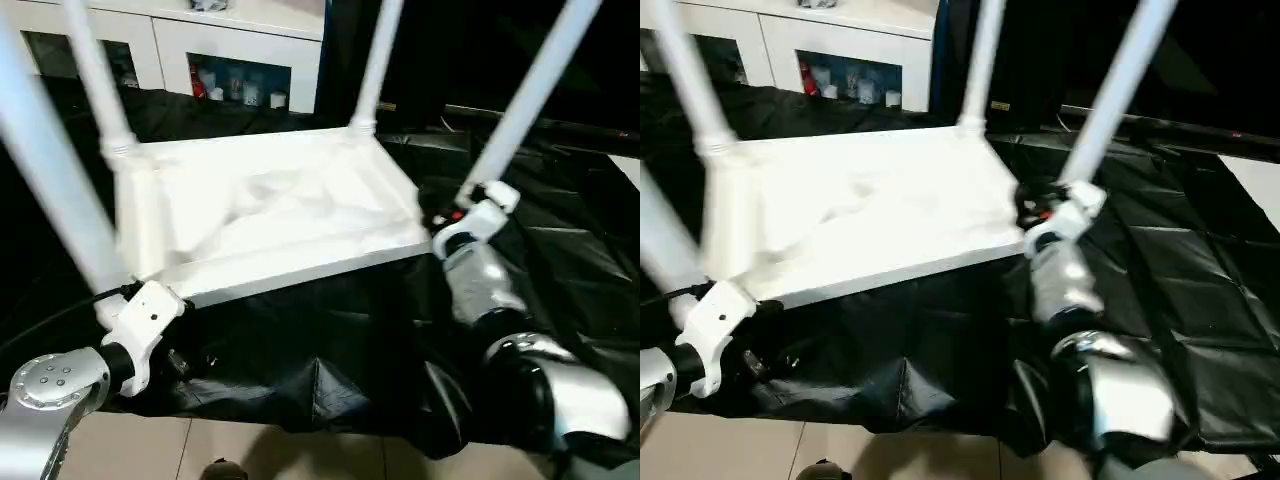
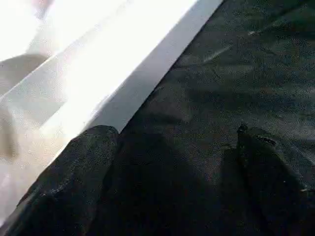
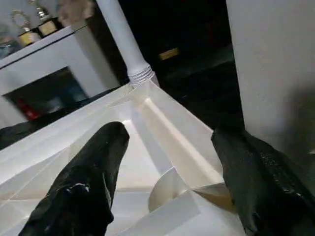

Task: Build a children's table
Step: Rotate leg to tighten, then rotate table base

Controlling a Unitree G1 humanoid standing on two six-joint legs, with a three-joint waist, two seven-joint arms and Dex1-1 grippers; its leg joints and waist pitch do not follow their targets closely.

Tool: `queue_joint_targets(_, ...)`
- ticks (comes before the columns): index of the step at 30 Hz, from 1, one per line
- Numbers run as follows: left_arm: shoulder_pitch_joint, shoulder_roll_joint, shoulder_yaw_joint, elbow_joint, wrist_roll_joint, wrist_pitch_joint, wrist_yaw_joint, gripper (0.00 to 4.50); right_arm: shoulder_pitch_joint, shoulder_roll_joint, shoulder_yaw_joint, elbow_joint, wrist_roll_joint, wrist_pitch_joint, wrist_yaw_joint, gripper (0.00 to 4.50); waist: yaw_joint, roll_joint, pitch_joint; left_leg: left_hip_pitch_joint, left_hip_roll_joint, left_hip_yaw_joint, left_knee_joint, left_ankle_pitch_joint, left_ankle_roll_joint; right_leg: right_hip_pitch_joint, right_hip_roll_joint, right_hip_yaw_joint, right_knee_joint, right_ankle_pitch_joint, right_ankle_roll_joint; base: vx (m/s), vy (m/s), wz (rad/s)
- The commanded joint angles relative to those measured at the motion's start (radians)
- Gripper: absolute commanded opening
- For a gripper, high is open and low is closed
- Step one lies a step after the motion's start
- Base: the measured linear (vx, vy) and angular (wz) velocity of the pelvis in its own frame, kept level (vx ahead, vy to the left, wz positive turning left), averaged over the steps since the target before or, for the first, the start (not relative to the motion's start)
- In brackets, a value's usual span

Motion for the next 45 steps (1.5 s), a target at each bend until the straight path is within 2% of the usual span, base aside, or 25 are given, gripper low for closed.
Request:
queue_joint_targets(1,0.024,-0.020,0.048,0.041,-0.025,-0.061,0.002,4.45,-0.012,-0.053,-0.031,0.001,0.008,-0.030,-0.008,3.19,-0.007,0.031,-0.063,0.016,0.001,0.008,-0.063,-0.332,-0.030,0.029,-0.039,0.036,-0.069,-0.229,-0.148,0.000,0.000,0.00)
queue_joint_targets(2,0.032,-0.028,0.058,0.051,-0.036,-0.075,-0.002,4.45,-0.011,-0.057,-0.031,0.000,0.008,-0.027,-0.002,3.19,-0.010,0.026,-0.063,0.013,0.000,0.008,-0.062,-0.327,-0.028,0.033,-0.040,0.035,-0.070,-0.222,-0.151,0.000,0.000,0.00)
queue_joint_targets(4,0.051,-0.038,0.077,0.062,-0.058,-0.103,-0.015,4.45,-0.009,-0.061,-0.028,0.002,0.002,-0.020,0.018,3.19,-0.010,0.026,-0.065,0.015,0.001,0.009,-0.061,-0.324,-0.025,0.031,-0.039,0.035,-0.068,-0.217,-0.153,0.000,0.000,0.00)
queue_joint_targets(8,0.146,-0.039,0.160,0.098,-0.144,-0.203,-0.109,4.45,0.042,-0.049,0.026,-0.040,-0.024,0.028,0.190,3.19,-0.016,0.025,-0.062,0.012,0.002,0.009,-0.062,-0.335,0.000,0.032,-0.036,0.035,-0.074,-0.239,-0.160,0.000,0.000,0.00)
queue_joint_targets(11,0.173,-0.044,0.200,0.109,-0.190,-0.228,-0.145,4.45,0.083,-0.042,0.076,-0.083,-0.050,0.024,0.279,3.19,-0.021,0.032,-0.060,0.015,0.007,0.006,-0.066,-0.358,0.001,0.030,-0.036,0.036,-0.076,-0.243,-0.175,0.000,0.000,0.00)
queue_joint_targets(14,0.217,-0.111,0.274,0.089,-0.259,-0.288,-0.117,4.45,0.218,-0.028,0.157,-0.271,-0.058,0.049,0.377,3.19,-0.020,0.043,-0.055,0.021,0.010,0.003,-0.072,-0.405,-0.008,0.030,-0.037,0.037,-0.082,-0.269,-0.176,0.000,0.000,0.00)
queue_joint_targets(15,0.230,-0.143,0.288,0.085,-0.264,-0.316,-0.082,4.45,0.273,-0.021,0.178,-0.355,-0.060,0.060,0.368,3.19,-0.021,0.042,-0.055,0.020,0.011,0.004,-0.072,-0.404,-0.009,0.031,-0.036,0.038,-0.085,-0.260,-0.172,0.000,0.000,0.00)
queue_joint_targets(18,0.238,-0.219,0.307,0.091,-0.254,-0.385,0.011,4.45,0.399,0.002,0.213,-0.554,-0.077,0.082,0.286,3.19,-0.018,0.038,-0.054,0.021,0.011,0.004,-0.075,-0.413,-0.012,0.032,-0.035,0.039,-0.088,-0.271,-0.154,0.000,0.000,0.00)
queue_joint_targets(21,0.227,-0.266,0.311,0.101,-0.240,-0.445,0.065,4.45,0.495,0.024,0.231,-0.707,-0.085,0.132,0.232,3.19,-0.019,0.029,-0.049,0.021,0.008,0.000,-0.078,-0.444,-0.017,0.029,-0.037,0.039,-0.100,-0.375,-0.107,0.000,0.000,0.00)
queue_joint_targets(22,0.218,-0.280,0.309,0.104,-0.231,-0.462,0.081,4.45,0.537,0.028,0.246,-0.762,-0.109,0.135,0.216,3.19,-0.018,0.029,-0.047,0.021,0.008,0.000,-0.079,-0.448,-0.017,0.029,-0.038,0.039,-0.105,-0.399,-0.096,0.000,0.000,0.00)
queue_joint_targets(23,0.194,-0.302,0.306,0.102,-0.223,-0.479,0.102,4.45,0.606,0.035,0.271,-0.851,-0.151,0.139,0.198,3.19,-0.016,0.027,-0.043,0.026,0.007,0.000,-0.078,-0.467,-0.021,0.022,-0.040,0.041,-0.116,-0.461,-0.061,0.000,0.000,0.00)
queue_joint_targets(25,0.166,-0.313,0.302,0.103,-0.211,-0.493,0.121,4.45,0.649,0.046,0.276,-0.907,-0.161,0.150,0.180,3.19,-0.018,0.023,-0.044,0.025,0.006,-0.004,-0.079,-0.476,-0.026,0.021,-0.043,0.039,-0.121,-0.509,-0.036,0.000,0.000,0.00)
queue_joint_targets(27,0.120,-0.319,0.312,0.112,-0.211,-0.498,0.150,4.45,0.698,0.051,0.286,-0.973,-0.165,0.196,0.155,3.19,-0.023,0.026,-0.043,0.024,0.005,-0.007,-0.081,-0.494,-0.031,0.018,-0.039,0.037,-0.122,-0.517,-0.026,0.000,0.000,0.00)
queue_joint_targets(28,0.099,-0.320,0.319,0.118,-0.217,-0.497,0.161,4.45,0.716,0.051,0.294,-0.989,-0.173,0.203,0.150,3.19,-0.021,0.027,-0.044,0.030,0.005,-0.008,-0.079,-0.509,-0.034,0.014,-0.037,0.036,-0.124,-0.519,-0.020,0.000,0.000,0.00)
queue_joint_targets(29,0.087,-0.321,0.322,0.122,-0.220,-0.500,0.171,4.45,0.732,0.049,0.303,-1.010,-0.176,0.214,0.142,3.19,-0.025,0.025,-0.044,0.024,0.003,-0.011,-0.080,-0.511,-0.034,0.019,-0.039,0.034,-0.122,-0.515,-0.021,0.000,0.000,0.00)
queue_joint_targets(30,0.074,-0.316,0.324,0.127,-0.220,-0.500,0.176,4.45,0.740,0.047,0.309,-1.010,-0.180,0.223,0.137,3.19,-0.026,0.029,-0.044,0.022,0.003,-0.013,-0.081,-0.510,-0.036,0.021,-0.039,0.033,-0.121,-0.514,-0.020,0.000,0.000,0.00)
queue_joint_targets(32,0.057,-0.306,0.320,0.134,-0.221,-0.501,0.182,4.45,0.746,0.046,0.316,-1.008,-0.184,0.243,0.124,3.19,-0.034,0.028,-0.045,0.022,0.001,-0.013,-0.079,-0.519,-0.038,0.017,-0.038,0.033,-0.121,-0.511,-0.020,0.000,0.000,0.00)
queue_joint_targets(34,0.041,-0.299,0.310,0.142,-0.224,-0.513,0.179,4.45,0.754,0.046,0.323,-1.023,-0.192,0.280,0.109,3.19,-0.038,0.027,-0.047,0.017,0.001,-0.015,-0.080,-0.512,-0.040,0.022,-0.039,0.033,-0.118,-0.504,-0.021,0.000,0.000,0.00)
queue_joint_targets(36,0.020,-0.297,0.294,0.144,-0.230,-0.516,0.164,4.45,0.748,0.047,0.327,-1.017,-0.205,0.304,0.097,3.19,-0.036,0.027,-0.047,0.024,0.001,-0.013,-0.077,-0.518,-0.039,0.015,-0.037,0.035,-0.118,-0.484,-0.029,0.000,0.000,0.00)
queue_joint_targets(38,0.006,-0.296,0.284,0.147,-0.230,-0.508,0.160,4.45,0.740,0.047,0.329,-1.012,-0.208,0.320,0.089,3.19,-0.033,0.027,-0.049,0.023,0.002,-0.011,-0.077,-0.504,-0.038,0.018,-0.039,0.037,-0.114,-0.457,-0.041,0.000,0.000,0.00)
queue_joint_targets(39,-0.003,-0.293,0.275,0.154,-0.225,-0.507,0.161,4.45,0.729,0.044,0.334,-1.003,-0.213,0.321,0.087,3.19,-0.032,0.027,-0.050,0.023,0.003,-0.011,-0.077,-0.500,-0.038,0.018,-0.039,0.037,-0.113,-0.445,-0.044,0.000,0.000,0.00)
queue_joint_targets(40,-0.020,-0.290,0.264,0.165,-0.219,-0.500,0.163,4.45,0.708,0.041,0.340,-0.983,-0.219,0.318,0.088,3.19,-0.031,0.033,-0.051,0.025,0.003,-0.010,-0.077,-0.492,-0.039,0.017,-0.038,0.038,-0.109,-0.420,-0.052,0.000,0.000,0.00)
queue_joint_targets(41,-0.030,-0.287,0.249,0.170,-0.221,-0.486,0.155,4.45,0.685,0.040,0.344,-0.962,-0.220,0.315,0.090,3.19,-0.032,0.031,-0.052,0.025,0.003,-0.009,-0.076,-0.485,-0.039,0.018,-0.037,0.038,-0.108,-0.404,-0.056,0.000,0.000,0.00)
queue_joint_targets(43,-0.035,-0.282,0.211,0.149,-0.256,-0.430,0.120,4.45,0.640,0.041,0.349,-0.918,-0.220,0.318,0.098,3.19,-0.033,0.032,-0.054,0.022,0.004,-0.008,-0.076,-0.463,-0.043,0.023,-0.037,0.038,-0.099,-0.363,-0.074,0.000,0.000,0.00)
queue_joint_targets(45,-0.034,-0.277,0.174,0.117,-0.298,-0.387,0.076,4.45,0.601,0.037,0.357,-0.870,-0.230,0.331,0.104,3.19,-0.032,0.033,-0.055,0.025,0.005,-0.004,-0.074,-0.451,-0.044,0.020,-0.036,0.040,-0.095,-0.336,-0.091,0.000,0.000,0.00)
